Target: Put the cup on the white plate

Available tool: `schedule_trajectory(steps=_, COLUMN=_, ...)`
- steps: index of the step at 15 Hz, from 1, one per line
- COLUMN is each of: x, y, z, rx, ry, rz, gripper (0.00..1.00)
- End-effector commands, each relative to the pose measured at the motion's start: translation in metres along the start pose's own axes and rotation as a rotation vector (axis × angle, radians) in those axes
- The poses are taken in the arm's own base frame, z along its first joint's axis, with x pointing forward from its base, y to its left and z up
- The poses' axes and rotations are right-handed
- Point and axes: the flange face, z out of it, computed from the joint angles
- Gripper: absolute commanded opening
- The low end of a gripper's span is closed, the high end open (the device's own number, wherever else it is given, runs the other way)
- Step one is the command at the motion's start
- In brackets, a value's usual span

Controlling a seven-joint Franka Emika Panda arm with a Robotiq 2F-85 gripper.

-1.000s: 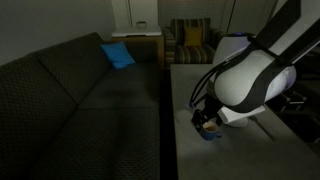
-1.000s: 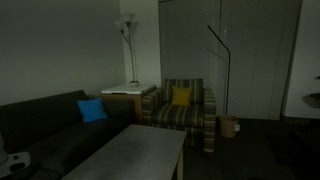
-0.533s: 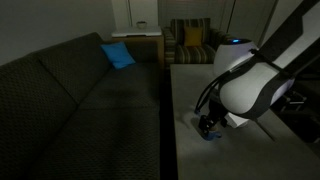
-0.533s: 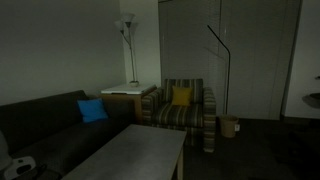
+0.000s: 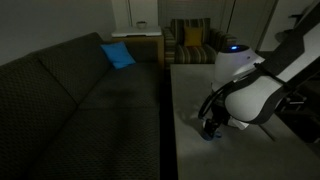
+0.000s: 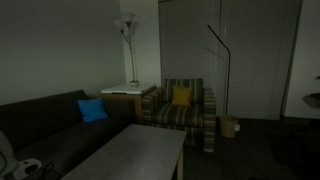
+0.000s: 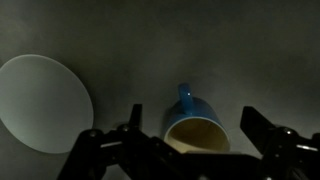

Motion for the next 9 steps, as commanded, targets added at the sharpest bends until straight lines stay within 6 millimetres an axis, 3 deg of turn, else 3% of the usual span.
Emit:
schedule_trajectory(steps=1, x=0.004, y=0.025, z=0.022, rx=0.013, ry=-0.018, rz=-0.030, gripper=1.00)
schedule_trajectory(steps=2, x=0.001, y=0.008, z=0.011, rx=0.000, ry=-0.010, rz=-0.016, gripper=1.00)
schedule_trajectory(steps=5, x=0.000, y=0.024, z=0.022, rx=0.002, ry=-0.010, rz=-0.012, gripper=1.00)
schedule_trajectory(steps=9, x=0.007, y=0.024, z=0.026, rx=0.015, ry=-0.006, rz=-0.064, gripper=1.00)
